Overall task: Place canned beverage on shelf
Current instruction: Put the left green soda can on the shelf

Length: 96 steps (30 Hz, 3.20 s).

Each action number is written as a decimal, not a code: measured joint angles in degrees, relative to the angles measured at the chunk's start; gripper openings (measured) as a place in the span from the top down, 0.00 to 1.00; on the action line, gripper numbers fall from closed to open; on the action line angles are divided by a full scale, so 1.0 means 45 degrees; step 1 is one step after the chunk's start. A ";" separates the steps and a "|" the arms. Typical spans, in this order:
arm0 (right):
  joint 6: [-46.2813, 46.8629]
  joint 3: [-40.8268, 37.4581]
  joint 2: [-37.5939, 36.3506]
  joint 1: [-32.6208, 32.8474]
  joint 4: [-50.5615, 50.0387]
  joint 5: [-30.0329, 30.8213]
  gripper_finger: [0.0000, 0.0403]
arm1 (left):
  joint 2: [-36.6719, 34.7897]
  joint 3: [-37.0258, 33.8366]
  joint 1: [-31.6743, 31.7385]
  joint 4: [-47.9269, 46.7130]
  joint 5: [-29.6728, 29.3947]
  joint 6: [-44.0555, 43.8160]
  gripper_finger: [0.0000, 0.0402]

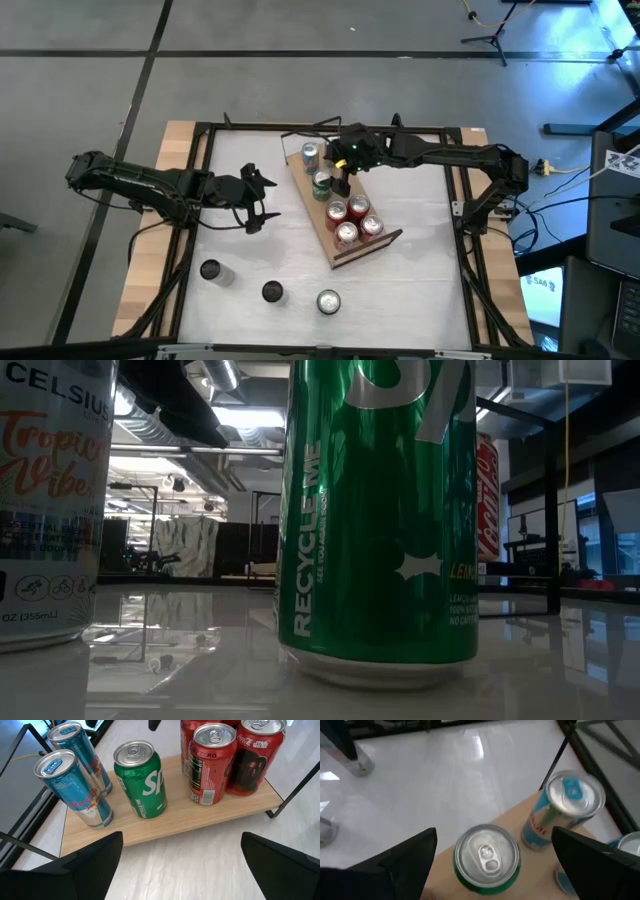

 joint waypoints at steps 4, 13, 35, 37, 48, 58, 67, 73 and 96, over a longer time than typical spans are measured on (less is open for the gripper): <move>0.0000 -0.0005 0.0158 0.0000 -0.0286 -0.0004 0.04 | 0.0000 -0.0001 -0.0005 0.0005 0.0002 0.0000 0.02; 0.0000 -0.0009 0.1069 0.0097 -0.0352 -0.0369 0.04 | 0.0000 0.0000 -0.0005 0.0044 0.0003 -0.0005 0.02; -0.0636 -0.0014 0.1233 0.0668 -0.0359 0.0881 0.04 | 0.0000 0.0000 -0.0003 0.0043 0.0002 0.0000 0.02; -0.0636 -0.0019 0.1250 0.0670 -0.0386 0.0884 0.04 | 0.0000 0.0002 0.0000 0.0044 -0.0002 0.0000 0.02; -0.0613 -0.0008 0.1706 0.0661 -0.0069 0.0853 0.04 | 0.0000 0.0000 -0.0005 0.0039 0.0003 0.0000 0.02; -0.0635 -0.0005 0.1715 0.0661 -0.0085 0.0772 0.22 | 0.0000 -0.0001 -0.0003 0.0039 0.0003 0.0000 0.02; -0.0641 -0.0029 0.1515 0.0661 -0.0353 0.0772 0.24 | 0.0000 -0.0001 -0.0005 0.0039 0.0003 0.0000 0.02; -0.0656 0.0451 0.1103 0.0661 -0.1745 0.0656 0.25 | 0.0000 0.0000 -0.0004 0.0040 0.0003 0.0003 0.02; -0.0681 0.1433 -0.0192 0.0661 -0.5026 0.0929 0.27 | 0.0002 -0.0001 -0.0005 0.0044 0.0008 0.0000 0.02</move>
